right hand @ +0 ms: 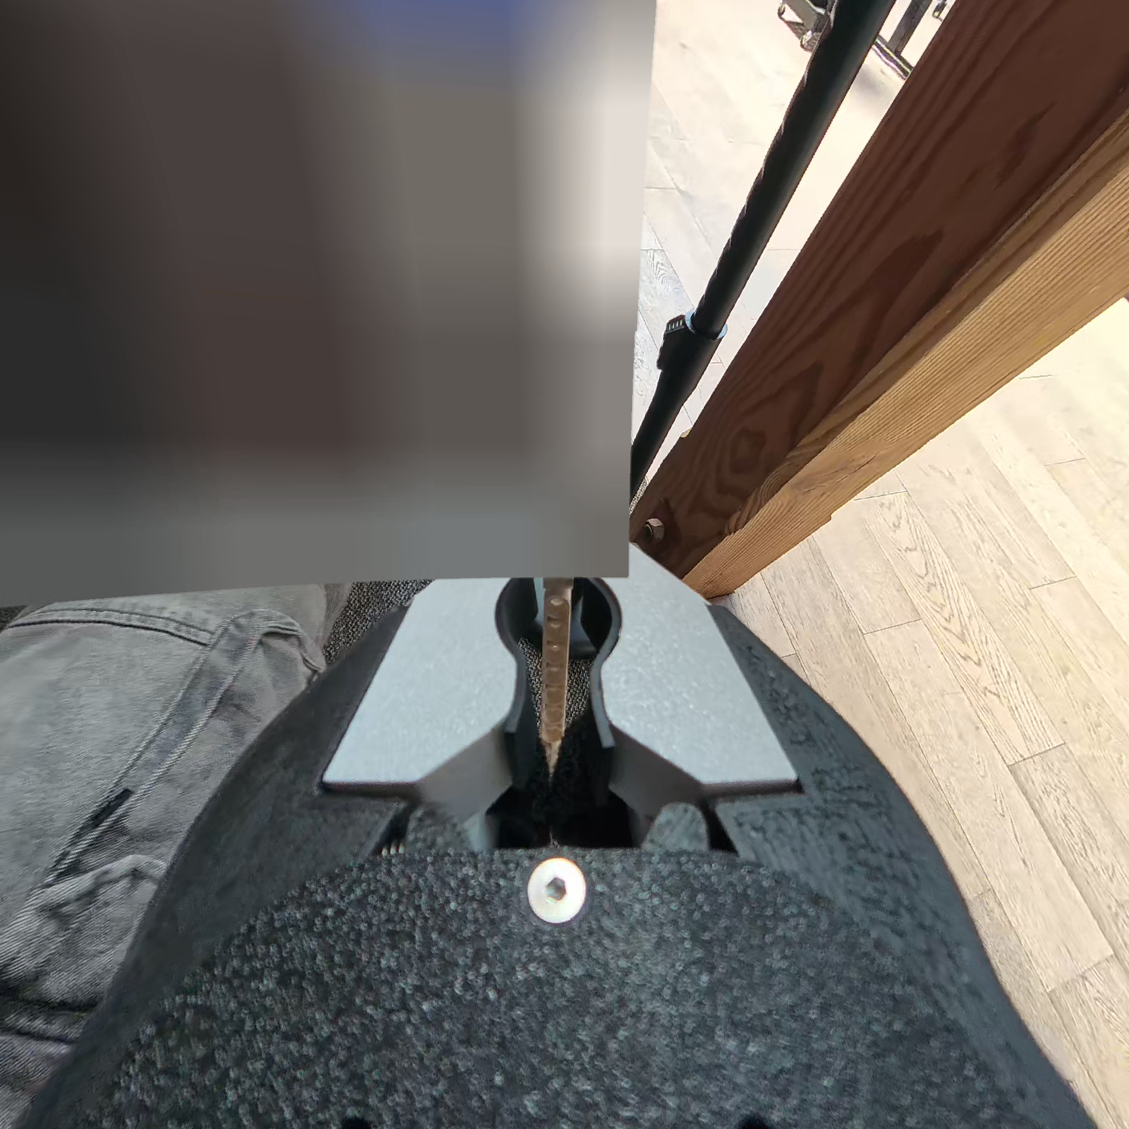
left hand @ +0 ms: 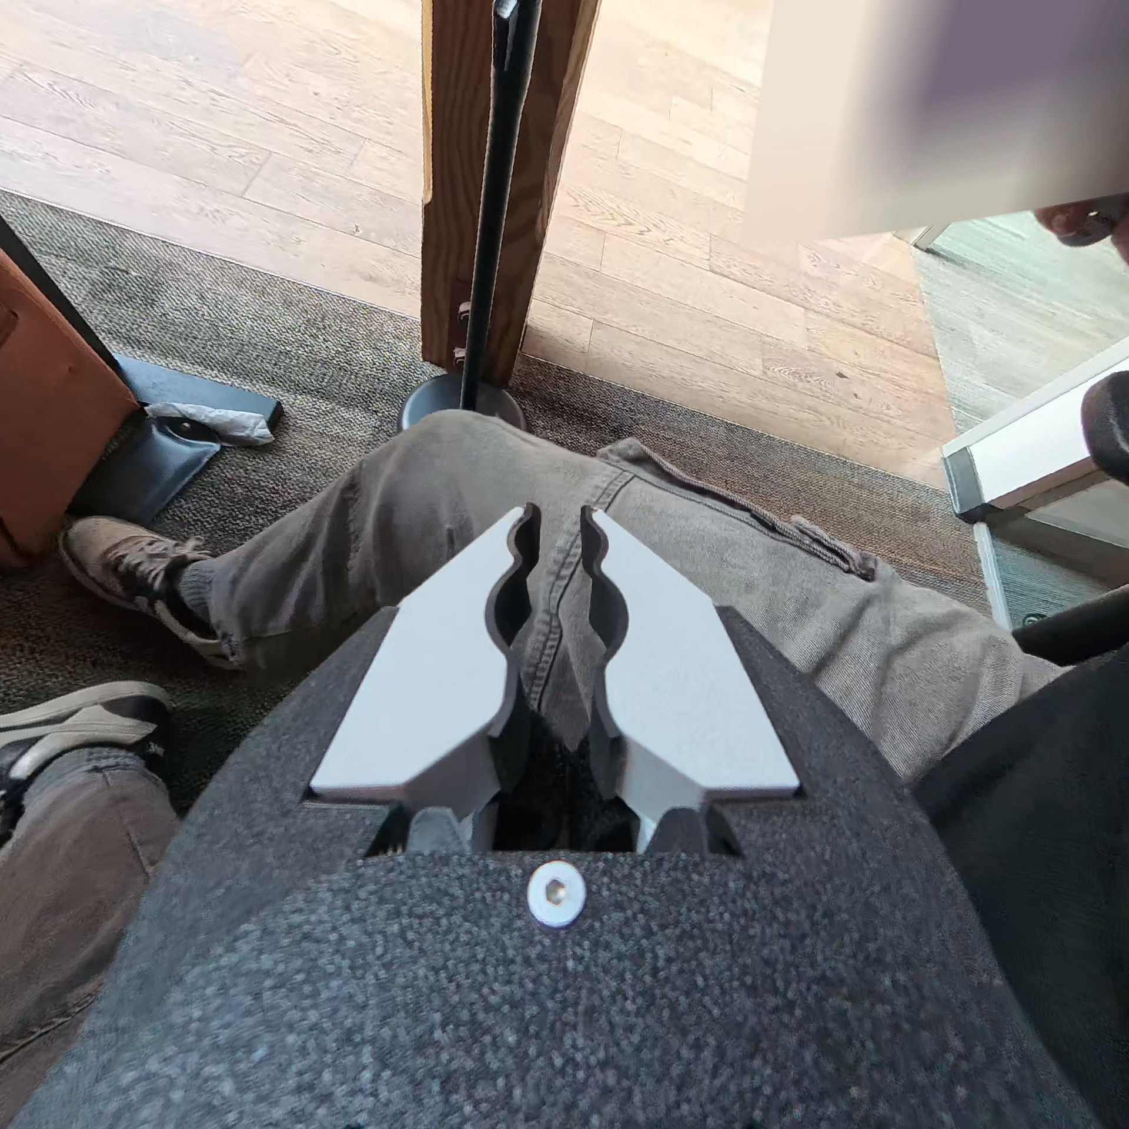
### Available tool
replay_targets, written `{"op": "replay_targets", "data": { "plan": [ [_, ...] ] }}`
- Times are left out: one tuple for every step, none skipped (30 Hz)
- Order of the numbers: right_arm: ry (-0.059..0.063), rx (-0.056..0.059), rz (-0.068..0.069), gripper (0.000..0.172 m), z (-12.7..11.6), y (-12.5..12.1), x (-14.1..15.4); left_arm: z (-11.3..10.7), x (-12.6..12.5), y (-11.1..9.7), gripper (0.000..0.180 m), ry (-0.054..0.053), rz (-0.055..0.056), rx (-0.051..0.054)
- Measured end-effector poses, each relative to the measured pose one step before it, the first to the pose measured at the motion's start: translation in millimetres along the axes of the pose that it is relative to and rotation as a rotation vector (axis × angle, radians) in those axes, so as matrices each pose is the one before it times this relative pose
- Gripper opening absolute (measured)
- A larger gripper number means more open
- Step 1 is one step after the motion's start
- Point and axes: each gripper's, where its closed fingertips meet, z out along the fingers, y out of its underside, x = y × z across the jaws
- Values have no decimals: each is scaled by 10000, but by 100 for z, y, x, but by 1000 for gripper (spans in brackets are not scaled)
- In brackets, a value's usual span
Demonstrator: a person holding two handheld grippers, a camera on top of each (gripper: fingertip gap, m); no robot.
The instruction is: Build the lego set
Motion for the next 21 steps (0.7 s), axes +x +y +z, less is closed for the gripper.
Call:
{"op": "replay_targets", "data": {
  "plan": [
    [27, 33, -28, 6, -327, -28, -37, -696, 344, -490, 12, -116, 180, 84],
    [-14, 93, -40, 6, -338, -214, -153, -752, 382, -411, 12, -97, 182, 83],
    [-56, 63, -57, 6, -261, -252, -282, -803, 332, -264, 12, -120, 184, 45],
    [43, 17, -176, 6, -177, -164, -215, -863, 213, -123, 12, -191, 185, 17],
    [93, -35, -310, 6, -98, -6, -198, -924, 141, 4, 12, -221, 165, 3],
    [33, -148, -334, 6, -15, 256, -329, -941, 158, 156, 13, -171, 110, -35],
    [16, -165, -290, 6, -3, 347, -364, -964, 185, 320, 13, -125, 44, -55],
    [-22, -100, -250, 6, -62, 256, -424, -963, 170, 450, 14, -111, -17, -47],
    [-32, -57, -215, 6, -161, 89, -382, -927, 136, 577, 15, -100, -64, -19],
    [44, 3, -140, 5, -254, -133, -182, -885, 95, 658, 15, -103, -95, 44],
    [47, 77, -108, 6, -299, -391, -69, -791, 4, 691, 14, -113, -120, 145],
    [62, 99, -111, 6, -309, -562, -9, -677, -85, 721, 14, -94, -172, 207],
    [114, 153, -157, 6, -326, -647, 71, -598, -171, 707, 13, -86, -193, 4],
    [126, 140, -189, 6, -286, -649, 82, -629, -187, 432, 15, -109, -45, -245],
    [98, 75, -144, 6, -219, -611, 44, -764, -157, -290, 16, -186, 159, 33],
    [71, 130, -95, 6, -187, -633, -13, -879, -66, -911, 15, -199, 195, 498],
    [8, 157, -70, 6, -145, -566, -150, -788, 211, -910, 14, -15, 45, 598],
    [-21, 59, -31, 6, -86, -360, -185, -535, 460, -494, 13, 201, -203, 440],
    [13, 34, -30, 6, -42, -213, -148, -279, 544, -82, 13, 317, -424, 211],
    [35, 59, -78, 6, -34, -140, -79, -113, 524, 82, 13, 344, -494, 49],
    [38, 10, -60, 6, 15, -59, 0, -70, 446, 43, 14, 287, -414, 28]
  ]
}}
